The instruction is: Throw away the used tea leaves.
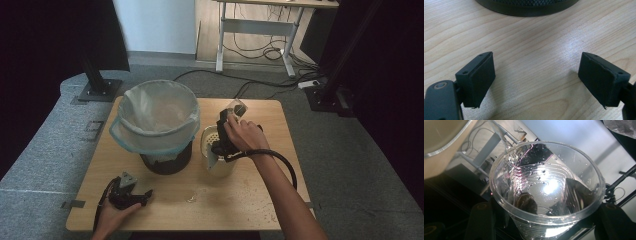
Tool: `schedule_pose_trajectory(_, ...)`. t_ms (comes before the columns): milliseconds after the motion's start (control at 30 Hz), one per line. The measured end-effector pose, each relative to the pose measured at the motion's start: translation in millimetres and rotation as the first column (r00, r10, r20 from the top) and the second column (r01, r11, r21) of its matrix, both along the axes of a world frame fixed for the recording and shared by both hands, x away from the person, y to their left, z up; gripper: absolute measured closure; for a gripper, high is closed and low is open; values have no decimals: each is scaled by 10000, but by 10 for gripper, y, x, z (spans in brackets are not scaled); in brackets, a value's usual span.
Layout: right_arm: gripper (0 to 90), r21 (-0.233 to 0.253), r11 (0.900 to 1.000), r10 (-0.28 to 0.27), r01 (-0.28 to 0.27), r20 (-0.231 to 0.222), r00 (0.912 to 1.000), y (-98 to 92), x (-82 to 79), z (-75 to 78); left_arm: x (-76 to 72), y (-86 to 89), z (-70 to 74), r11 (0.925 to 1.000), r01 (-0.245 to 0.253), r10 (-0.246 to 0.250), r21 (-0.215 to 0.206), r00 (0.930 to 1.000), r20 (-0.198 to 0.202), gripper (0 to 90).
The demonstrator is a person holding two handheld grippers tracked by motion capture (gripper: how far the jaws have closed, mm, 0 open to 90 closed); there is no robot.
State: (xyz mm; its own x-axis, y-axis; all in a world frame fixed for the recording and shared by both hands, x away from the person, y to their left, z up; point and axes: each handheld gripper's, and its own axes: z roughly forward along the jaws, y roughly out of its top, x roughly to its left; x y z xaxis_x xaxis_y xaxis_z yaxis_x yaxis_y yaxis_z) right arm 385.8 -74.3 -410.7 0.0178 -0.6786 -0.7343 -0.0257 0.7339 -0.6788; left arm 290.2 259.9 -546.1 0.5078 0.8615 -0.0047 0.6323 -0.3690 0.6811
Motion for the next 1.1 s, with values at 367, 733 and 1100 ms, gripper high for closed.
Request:
schedule_pose_trajectory(367,437,-1495,9887,-44,74,201,9998,-25,16,-80,2,1,0,10000,21,-21,1,10000,1,134)
schedule_pose_trajectory(733,444,-203,9998,7,-8,-38,10000,9,3,-42,2,1,0,10000,22,-22,2,10000,2,134)
schedule_pose_trajectory(1100,457,-1859,9825,193,-73,628,9978,113,6,3,4,1,0,10000,37,-37,5,10000,3,134)
